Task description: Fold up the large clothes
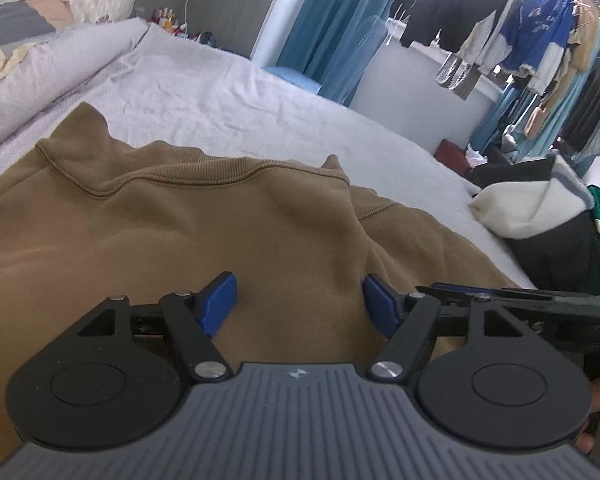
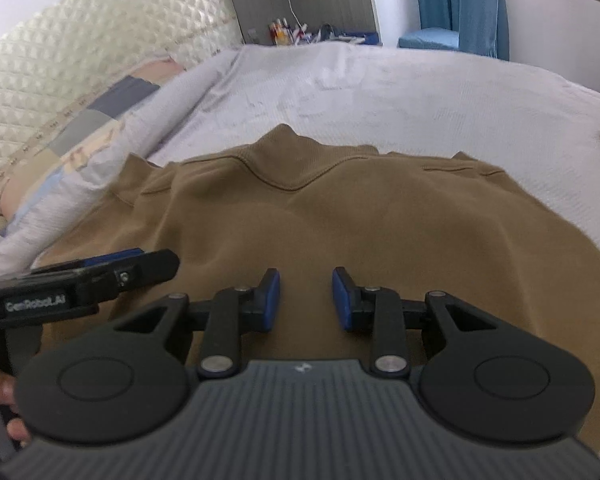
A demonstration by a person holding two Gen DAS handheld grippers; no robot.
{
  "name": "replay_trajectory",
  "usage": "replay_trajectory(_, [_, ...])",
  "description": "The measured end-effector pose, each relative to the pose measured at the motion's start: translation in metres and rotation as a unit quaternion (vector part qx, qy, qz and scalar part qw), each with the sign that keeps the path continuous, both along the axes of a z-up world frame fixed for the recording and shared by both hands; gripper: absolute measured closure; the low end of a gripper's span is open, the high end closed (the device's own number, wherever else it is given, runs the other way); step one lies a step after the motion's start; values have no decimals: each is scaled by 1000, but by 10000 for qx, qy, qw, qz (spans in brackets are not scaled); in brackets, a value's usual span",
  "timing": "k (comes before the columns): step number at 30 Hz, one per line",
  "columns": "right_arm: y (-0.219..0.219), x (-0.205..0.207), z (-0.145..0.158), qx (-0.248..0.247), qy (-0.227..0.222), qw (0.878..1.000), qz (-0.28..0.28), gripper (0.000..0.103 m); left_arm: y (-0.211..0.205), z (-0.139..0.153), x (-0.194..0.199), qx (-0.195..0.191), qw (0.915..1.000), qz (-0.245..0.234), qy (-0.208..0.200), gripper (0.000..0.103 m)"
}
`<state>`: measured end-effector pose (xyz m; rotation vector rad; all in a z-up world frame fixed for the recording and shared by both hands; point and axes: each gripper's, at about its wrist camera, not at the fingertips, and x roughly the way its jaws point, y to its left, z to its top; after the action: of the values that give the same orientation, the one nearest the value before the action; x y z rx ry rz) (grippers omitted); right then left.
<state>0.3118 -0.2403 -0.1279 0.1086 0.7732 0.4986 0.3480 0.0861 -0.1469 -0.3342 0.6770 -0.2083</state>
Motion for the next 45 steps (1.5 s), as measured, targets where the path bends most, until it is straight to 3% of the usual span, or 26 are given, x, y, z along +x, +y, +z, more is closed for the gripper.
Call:
replay_trajectory(4, [14,11,-11,-195,-83,9998,-51,73,-2,-4,9,52,10000,53,9,26])
replay_trajectory(9, [8,14,-12,-30,-84,9999,-82,74,4,-1,-2,-6,9997,99,-244,26])
replay_trajectory(17, [-7,-19,6,255,-392,9982,-371,73,19,25,-71,-227,9963,626,-543,27])
replay_trajectory(22, [-35,-51,22,618,-390,9948,-715,73,18,33,-116,2,9936,953,-605,27])
replay_trajectory(23, [-40,-57,24,714,-373,9937,-785,69,17,33,-123,-22,9935,977,-590,27])
replay_trajectory(30, [-77,-96,17,1250,163,9821,-1399,68,18,28,-160,-112,9912,1279,-327,22])
replay_trajectory(33, [-92,-102,4,1526,647,9720,-1664,68,22,26,-166,-218,9887,1461,-249,18])
replay_trajectory(39, [-112,-95,-30,2100,1621,9400,-2146,68,38,20,-167,-617,9829,1735,10,10])
replay_trajectory(45, [-115,-88,-45,2586,1962,9189,-2241,64,50,13,-165,-835,9734,2124,205,7])
